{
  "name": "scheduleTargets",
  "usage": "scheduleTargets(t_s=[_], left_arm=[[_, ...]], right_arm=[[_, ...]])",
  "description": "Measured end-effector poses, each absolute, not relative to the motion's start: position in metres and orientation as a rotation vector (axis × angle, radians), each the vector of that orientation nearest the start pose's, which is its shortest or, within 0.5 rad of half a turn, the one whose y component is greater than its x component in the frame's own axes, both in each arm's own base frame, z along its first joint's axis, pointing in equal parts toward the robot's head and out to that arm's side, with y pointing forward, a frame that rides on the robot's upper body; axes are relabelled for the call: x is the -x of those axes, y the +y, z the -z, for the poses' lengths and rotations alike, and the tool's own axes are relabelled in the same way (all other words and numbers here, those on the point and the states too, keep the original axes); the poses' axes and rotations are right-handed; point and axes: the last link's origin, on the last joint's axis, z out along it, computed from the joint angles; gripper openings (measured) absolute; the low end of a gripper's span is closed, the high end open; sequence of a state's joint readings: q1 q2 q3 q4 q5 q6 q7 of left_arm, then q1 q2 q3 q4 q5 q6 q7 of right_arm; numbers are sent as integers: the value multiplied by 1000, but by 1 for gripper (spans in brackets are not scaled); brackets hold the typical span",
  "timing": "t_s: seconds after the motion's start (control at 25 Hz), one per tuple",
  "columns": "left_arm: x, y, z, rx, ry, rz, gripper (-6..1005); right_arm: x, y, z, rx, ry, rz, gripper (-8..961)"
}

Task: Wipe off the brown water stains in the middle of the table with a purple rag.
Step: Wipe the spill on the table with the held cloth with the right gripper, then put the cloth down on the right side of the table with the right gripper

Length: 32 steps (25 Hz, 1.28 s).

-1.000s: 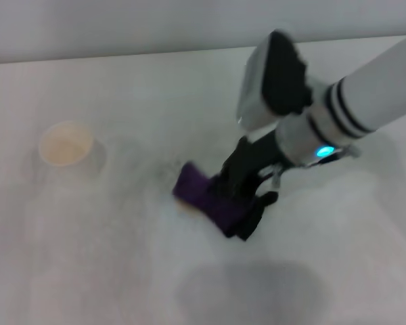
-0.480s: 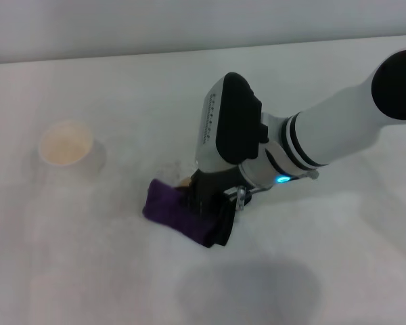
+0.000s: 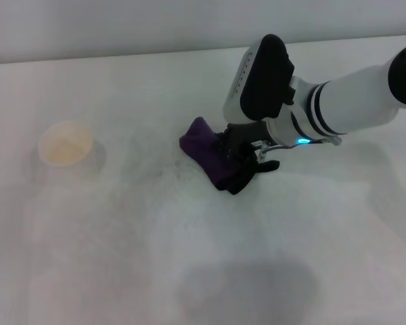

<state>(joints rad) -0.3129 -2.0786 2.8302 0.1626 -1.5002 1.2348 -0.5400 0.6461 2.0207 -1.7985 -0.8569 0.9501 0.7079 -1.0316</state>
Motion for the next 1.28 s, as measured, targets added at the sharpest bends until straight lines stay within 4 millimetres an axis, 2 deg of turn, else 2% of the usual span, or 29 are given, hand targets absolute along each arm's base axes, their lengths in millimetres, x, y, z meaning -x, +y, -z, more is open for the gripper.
scheduleTargets(t_s=[0.2, 0.52, 0.72, 0.84, 0.92, 0.96, 1.12, 1.28], left_arm=[[375, 273, 13, 1311, -1000, 927, 889], [375, 273, 13, 1310, -1001, 926, 890], [377, 271, 12, 1305, -1001, 920, 889], [379, 271, 10, 1291, -1000, 918, 889], [380, 270, 9, 1284, -1000, 918, 889], [380, 270, 9, 1284, -1000, 918, 889], [380, 270, 9, 1283, -999, 916, 890], [380, 270, 8, 1281, -998, 917, 890]], right_arm=[[-209, 386, 91, 2652, 376, 248, 60], [-180, 342, 132, 2882, 312, 226, 59], [-177, 333, 138, 2920, 318, 209, 58], [-180, 335, 137, 2908, 312, 202, 58], [-190, 350, 126, 2833, 341, 202, 57], [-190, 350, 126, 2833, 341, 202, 57], [-214, 374, 99, 2704, 449, 209, 57], [-240, 383, 68, 2601, 587, 184, 56]])
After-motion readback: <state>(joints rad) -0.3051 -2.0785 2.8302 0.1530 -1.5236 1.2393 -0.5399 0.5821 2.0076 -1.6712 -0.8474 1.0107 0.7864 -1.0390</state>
